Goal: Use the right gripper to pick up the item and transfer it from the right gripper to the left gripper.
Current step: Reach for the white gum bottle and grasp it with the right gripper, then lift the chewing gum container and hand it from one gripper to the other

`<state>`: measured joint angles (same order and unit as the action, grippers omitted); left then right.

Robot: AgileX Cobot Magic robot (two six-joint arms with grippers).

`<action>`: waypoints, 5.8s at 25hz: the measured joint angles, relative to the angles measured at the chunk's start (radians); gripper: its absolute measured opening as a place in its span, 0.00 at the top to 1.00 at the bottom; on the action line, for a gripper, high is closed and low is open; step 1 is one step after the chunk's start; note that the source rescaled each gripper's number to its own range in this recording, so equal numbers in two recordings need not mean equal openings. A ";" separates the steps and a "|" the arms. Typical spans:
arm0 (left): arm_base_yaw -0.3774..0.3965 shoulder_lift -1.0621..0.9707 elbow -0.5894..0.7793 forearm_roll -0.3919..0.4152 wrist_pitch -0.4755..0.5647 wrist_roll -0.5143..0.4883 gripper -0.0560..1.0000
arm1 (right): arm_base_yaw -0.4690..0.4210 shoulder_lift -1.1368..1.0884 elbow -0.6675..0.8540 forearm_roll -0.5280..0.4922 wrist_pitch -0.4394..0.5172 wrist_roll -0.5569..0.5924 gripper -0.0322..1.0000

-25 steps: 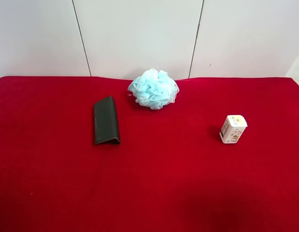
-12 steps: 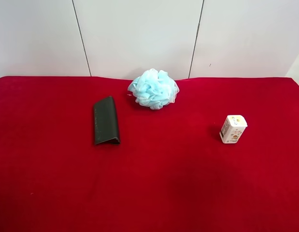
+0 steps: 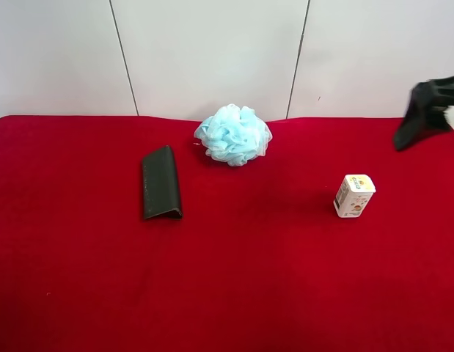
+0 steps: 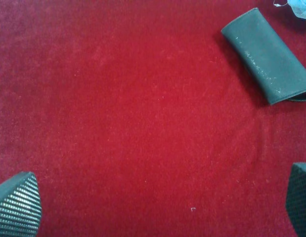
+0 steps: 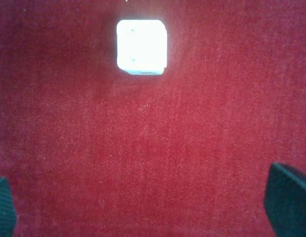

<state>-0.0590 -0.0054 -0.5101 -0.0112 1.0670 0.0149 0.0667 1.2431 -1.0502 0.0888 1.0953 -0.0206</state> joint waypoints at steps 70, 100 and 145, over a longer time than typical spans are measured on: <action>0.000 0.000 0.000 0.000 0.000 0.000 0.00 | 0.024 0.406 -0.152 0.004 -0.178 -0.074 0.95; -0.063 0.228 -0.057 -0.197 0.044 0.347 0.00 | 0.563 0.266 -0.152 0.279 -0.166 -0.313 0.95; -0.697 1.048 -0.381 -0.057 -0.218 0.421 0.00 | 0.644 0.266 -0.152 0.731 -0.326 -0.256 0.95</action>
<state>-0.7562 1.0422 -0.8908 -0.0685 0.8488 0.4362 0.7107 1.5091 -1.2020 0.8199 0.7689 -0.2766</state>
